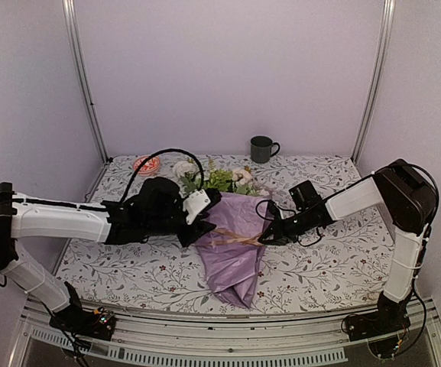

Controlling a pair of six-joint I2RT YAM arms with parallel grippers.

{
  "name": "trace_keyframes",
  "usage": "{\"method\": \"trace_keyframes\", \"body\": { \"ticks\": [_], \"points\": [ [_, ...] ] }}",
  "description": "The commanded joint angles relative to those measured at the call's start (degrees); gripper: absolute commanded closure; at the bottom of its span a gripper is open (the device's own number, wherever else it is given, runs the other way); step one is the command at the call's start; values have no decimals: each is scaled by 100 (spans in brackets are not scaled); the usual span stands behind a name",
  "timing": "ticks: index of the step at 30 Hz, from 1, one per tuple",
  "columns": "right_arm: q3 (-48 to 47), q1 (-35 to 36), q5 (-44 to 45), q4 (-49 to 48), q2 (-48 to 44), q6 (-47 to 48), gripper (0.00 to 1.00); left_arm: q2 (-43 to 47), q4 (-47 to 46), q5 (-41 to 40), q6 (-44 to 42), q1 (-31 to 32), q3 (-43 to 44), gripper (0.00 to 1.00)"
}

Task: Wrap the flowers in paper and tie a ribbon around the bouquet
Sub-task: Cross the ribbon over the folded bouquet.

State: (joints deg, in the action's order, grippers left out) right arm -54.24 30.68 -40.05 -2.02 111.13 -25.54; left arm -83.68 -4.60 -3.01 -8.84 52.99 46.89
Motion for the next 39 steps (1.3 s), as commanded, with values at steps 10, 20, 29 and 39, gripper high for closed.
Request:
{"method": "trace_keyframes", "body": {
  "ticks": [10,20,29,39],
  "points": [
    [-316,-85,-851,568,-372,530,100,-2784,2,731,-1206,-657,2070,68],
    [-605,-369,-1771,858,-889,1052,100,-3560,658,1047,-671,-382,2358,71],
    [-705,-474,-2596,1209,-1516,1895,100,-3645,569,1012,-508,-383,2420,71],
    [-809,-762,-2343,1245,-1569,1836,99,-3625,445,981,-448,-386,2352,74]
  ]
}}
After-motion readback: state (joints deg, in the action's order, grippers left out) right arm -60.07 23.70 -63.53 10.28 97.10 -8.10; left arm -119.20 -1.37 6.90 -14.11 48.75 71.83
